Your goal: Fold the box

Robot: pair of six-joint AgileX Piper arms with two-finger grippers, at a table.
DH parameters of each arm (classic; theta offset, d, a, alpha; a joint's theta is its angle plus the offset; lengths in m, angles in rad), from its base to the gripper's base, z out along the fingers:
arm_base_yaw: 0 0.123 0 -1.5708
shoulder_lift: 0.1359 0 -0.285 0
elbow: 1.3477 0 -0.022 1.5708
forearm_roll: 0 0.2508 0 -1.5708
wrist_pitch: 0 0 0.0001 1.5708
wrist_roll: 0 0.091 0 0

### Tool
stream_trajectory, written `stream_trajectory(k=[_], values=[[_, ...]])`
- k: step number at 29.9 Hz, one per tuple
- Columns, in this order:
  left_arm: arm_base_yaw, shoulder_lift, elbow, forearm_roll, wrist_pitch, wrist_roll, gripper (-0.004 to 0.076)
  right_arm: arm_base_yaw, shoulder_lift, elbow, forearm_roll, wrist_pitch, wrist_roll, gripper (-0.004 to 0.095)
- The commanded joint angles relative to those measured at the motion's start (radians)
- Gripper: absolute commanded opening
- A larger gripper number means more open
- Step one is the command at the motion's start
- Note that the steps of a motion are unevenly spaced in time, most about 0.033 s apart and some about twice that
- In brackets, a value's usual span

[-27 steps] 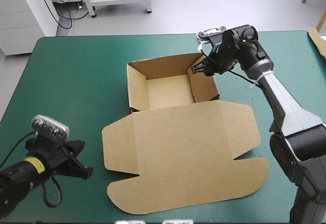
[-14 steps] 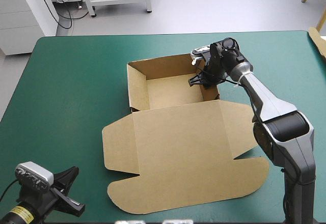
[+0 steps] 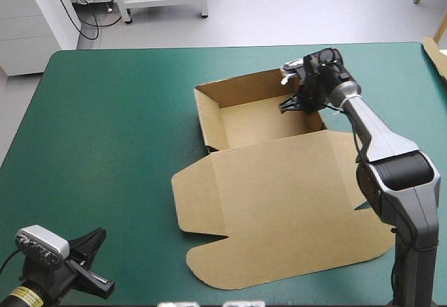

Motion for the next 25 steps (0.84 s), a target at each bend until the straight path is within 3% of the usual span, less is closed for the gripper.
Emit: stream_trajectory(k=[1,10,16,20,25], values=[[-0.007,0.015,-0.023,-0.007,-0.074,-0.005,-0.0008,-0.151,-0.072,-0.026,-0.114,0.0,-0.034,-0.0021],[-0.007,0.015,-0.023,-0.007,-0.074,-0.005,-0.0008,-0.555,-0.072,-0.026,-0.092,0.0,-0.067,-0.0022],[-0.007,0.015,-0.023,-0.007,-0.074,-0.005,-0.0008,-0.786,-0.072,-0.026,0.074,-0.005,-0.078,-0.0022],[-0.007,0.015,-0.023,-0.007,-0.075,-0.001,-0.0008,-0.857,-0.072,-0.026,0.215,-0.001,-0.145,-0.0021],[-0.007,0.015,-0.023,-0.007,-0.075,-0.003,-0.0008,-0.844,-0.072,-0.026,0.224,-0.001,-0.166,-0.0006]])
